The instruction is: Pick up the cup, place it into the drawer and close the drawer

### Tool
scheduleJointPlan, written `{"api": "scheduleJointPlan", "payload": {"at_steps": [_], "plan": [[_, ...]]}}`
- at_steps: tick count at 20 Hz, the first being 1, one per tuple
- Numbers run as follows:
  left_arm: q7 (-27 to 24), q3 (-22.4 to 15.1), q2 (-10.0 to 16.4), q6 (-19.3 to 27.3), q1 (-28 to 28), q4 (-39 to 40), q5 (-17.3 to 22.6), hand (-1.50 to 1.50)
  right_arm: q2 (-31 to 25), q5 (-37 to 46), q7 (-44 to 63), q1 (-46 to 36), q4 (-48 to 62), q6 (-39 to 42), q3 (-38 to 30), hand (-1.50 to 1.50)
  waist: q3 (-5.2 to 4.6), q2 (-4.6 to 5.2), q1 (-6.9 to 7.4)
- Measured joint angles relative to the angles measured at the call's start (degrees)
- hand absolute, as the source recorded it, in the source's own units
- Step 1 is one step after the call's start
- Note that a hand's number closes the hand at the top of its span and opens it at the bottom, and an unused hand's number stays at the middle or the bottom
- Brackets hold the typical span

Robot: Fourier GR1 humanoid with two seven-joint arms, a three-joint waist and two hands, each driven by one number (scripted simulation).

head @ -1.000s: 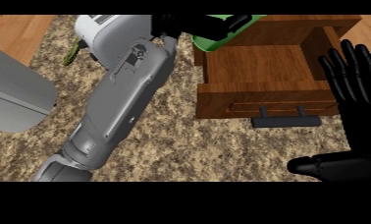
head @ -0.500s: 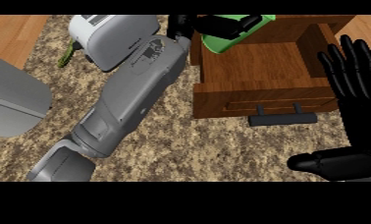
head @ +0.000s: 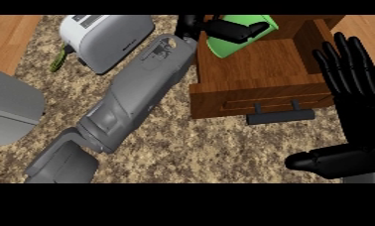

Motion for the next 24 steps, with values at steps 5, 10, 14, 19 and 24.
{"api": "scheduleJointPlan", "payload": {"at_steps": [5, 10, 14, 19, 24], "plan": [[0.96, -5.08, -0.01, 1.47, -0.69, 2.27, 0.74, -1.5, 0.79, 0.68, 0.45, -0.27, -0.69, -0.5, 1.4, -1.5, 0.01, 0.12, -0.75], [1.7, -8.9, 0.0, 3.85, -0.78, 2.26, 2.03, -1.5, 1.47, 0.33, -0.76, -0.25, -0.21, 0.0, 2.05, -1.5, 0.03, 0.3, -1.54], [0.96, -9.18, 0.0, 3.95, -0.98, 1.11, 4.93, -1.5, 1.6, -1.08, -0.18, -0.29, -1.08, 0.22, 1.91, -1.5, 0.01, 0.32, -1.72], [-3.28, -7.4, -0.01, 1.64, -0.84, -0.71, 8.84, -1.5, 0.97, -4.4, 1.36, 0.08, -1.8, 1.01, 0.51, -1.5, -0.03, 0.09, -0.56], [-6.11, -5.07, -0.01, -0.28, -0.24, -3.65, 12.37, -1.5, -0.15, -7.8, 3.31, 0.38, -2.98, 1.8, -1.03, 1.5, -0.05, -0.45, 1.49]]}}
